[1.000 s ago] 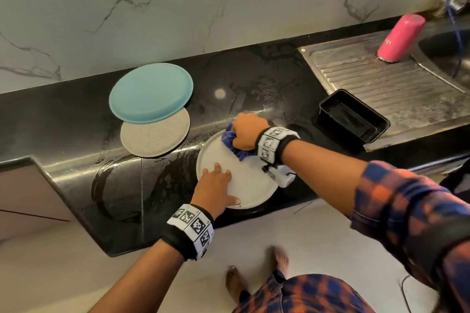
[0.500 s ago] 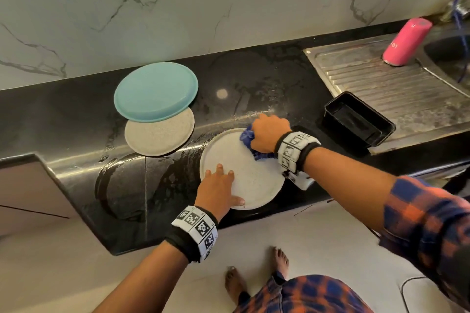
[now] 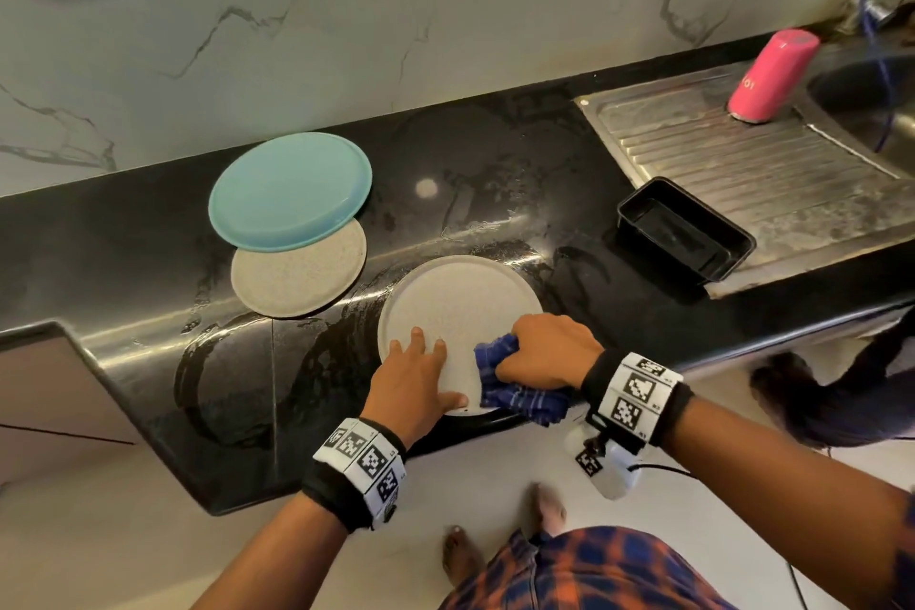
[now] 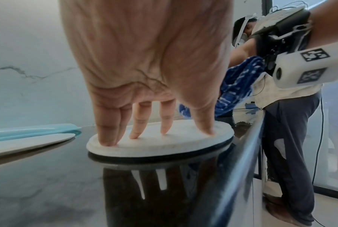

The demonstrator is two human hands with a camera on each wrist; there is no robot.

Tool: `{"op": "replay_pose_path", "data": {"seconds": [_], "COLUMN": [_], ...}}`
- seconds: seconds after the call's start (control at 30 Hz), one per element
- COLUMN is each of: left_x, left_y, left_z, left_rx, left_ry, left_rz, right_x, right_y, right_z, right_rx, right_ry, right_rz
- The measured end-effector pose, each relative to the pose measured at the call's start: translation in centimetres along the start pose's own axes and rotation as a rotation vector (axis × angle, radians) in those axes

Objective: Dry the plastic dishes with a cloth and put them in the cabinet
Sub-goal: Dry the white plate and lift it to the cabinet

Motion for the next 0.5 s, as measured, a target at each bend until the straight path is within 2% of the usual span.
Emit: {"op": "replay_pose_path", "data": {"seconds": [0.17,0.3,0.37,0.5], "left_x": [-1.2,-4.2,-4.9,-5.4], "left_y": [-1.7,-3.4,-3.9,-4.9], "left_z": [0.4,1.8,2.3,2.4], "left_rx": [-0.093,-0.149,-0.152,-0.264], "left_ry": [-0.059,0.081,0.145,0.185], "left_rz": [0.099,0.219,0.228,0.239], "right_x": [-3.5,-5.7,-6.1,-5.8], "right_y": [0.6,0.7,0.6,0.0], "right_z": [-3.0,-4.6,-4.8,-4.7], "right_rx": [-0.129,-0.216,-0.234,-0.245], "right_ry": [0.222,0.274,0.279,0.297], "right_rz": [0.038,0.065,0.06,0.02]}}
Point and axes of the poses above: each hand's wrist, its own y-axis towards the middle knuckle, its own z-axis out of the palm, x = y × z, the point moved 10 cm from there along y, towards the middle knuckle, and after that the axes turned 9 degrees about y, right-handed, at the moved point
